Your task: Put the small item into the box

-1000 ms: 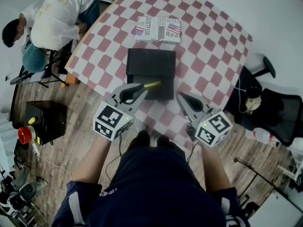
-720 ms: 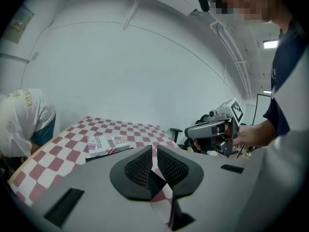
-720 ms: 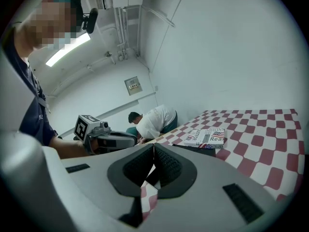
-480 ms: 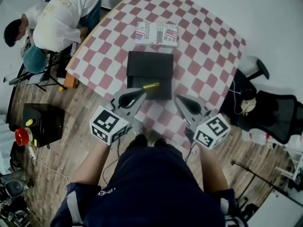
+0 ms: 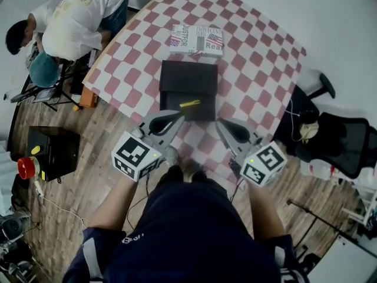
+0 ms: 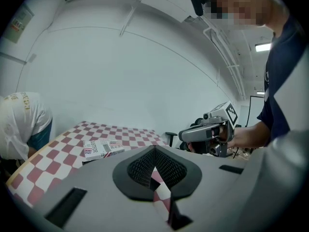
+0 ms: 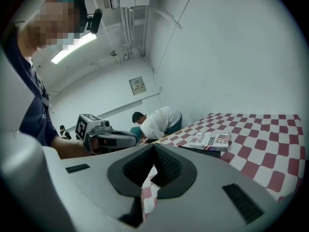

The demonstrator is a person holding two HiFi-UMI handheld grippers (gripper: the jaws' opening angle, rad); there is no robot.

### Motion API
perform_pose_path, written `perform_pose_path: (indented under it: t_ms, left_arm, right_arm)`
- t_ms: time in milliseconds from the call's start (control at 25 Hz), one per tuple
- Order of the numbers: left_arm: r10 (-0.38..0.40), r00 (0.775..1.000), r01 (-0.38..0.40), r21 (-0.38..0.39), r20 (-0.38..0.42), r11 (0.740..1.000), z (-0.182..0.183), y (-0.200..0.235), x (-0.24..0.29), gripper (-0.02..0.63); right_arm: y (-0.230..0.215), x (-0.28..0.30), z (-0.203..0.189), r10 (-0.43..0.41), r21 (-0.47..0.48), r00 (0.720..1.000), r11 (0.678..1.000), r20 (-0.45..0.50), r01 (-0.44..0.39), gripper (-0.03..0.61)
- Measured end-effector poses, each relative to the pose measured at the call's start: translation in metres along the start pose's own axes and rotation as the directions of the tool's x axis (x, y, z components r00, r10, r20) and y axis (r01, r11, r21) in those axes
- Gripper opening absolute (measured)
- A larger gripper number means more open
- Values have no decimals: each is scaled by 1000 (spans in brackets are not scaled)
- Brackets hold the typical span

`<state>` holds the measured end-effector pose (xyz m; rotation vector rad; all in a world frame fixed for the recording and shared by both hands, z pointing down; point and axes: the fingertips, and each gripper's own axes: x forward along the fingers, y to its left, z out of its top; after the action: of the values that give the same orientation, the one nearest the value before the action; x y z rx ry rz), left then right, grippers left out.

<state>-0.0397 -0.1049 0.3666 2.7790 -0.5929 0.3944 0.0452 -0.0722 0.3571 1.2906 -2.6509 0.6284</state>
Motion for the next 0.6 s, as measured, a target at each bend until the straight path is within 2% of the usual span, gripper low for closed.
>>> perform_pose_path:
  t_ms: [600]
  left_arm:
    - [-1, 1000, 2, -8, 13, 1000, -1, -5, 2, 31]
  right_arm:
    - [3, 3, -1, 11, -23, 1000, 1000, -14, -11, 17]
